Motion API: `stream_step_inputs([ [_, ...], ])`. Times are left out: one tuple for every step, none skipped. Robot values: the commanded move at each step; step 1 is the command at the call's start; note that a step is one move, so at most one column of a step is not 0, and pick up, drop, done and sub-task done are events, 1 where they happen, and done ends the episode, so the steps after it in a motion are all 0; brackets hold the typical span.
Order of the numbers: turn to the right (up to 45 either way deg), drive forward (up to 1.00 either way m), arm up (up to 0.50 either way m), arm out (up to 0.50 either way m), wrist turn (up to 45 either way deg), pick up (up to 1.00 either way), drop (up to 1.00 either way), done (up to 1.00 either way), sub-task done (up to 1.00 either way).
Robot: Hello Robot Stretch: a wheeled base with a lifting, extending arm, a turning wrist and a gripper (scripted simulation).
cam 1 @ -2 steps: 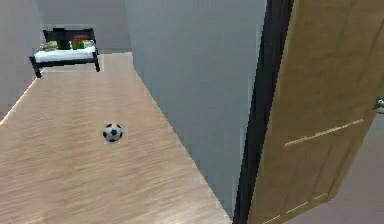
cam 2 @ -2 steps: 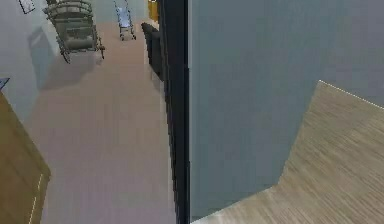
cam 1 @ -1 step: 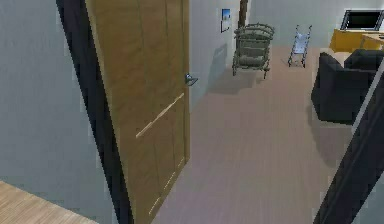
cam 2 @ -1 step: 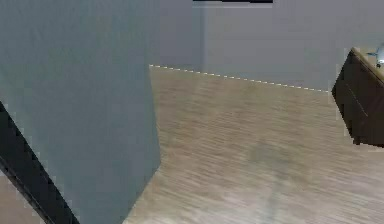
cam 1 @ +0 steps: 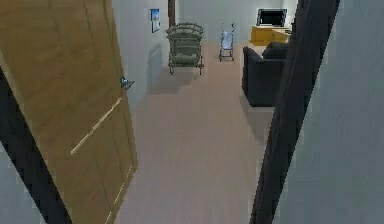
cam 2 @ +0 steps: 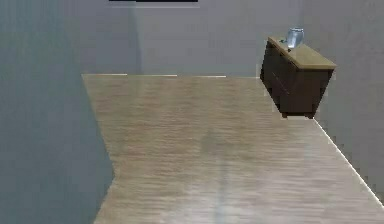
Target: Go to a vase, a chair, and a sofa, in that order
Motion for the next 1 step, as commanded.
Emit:
stream_step_inputs([
  [0.0,0.75,0.0,0.0,0.0,0.0,0.0,0.0,0.0],
])
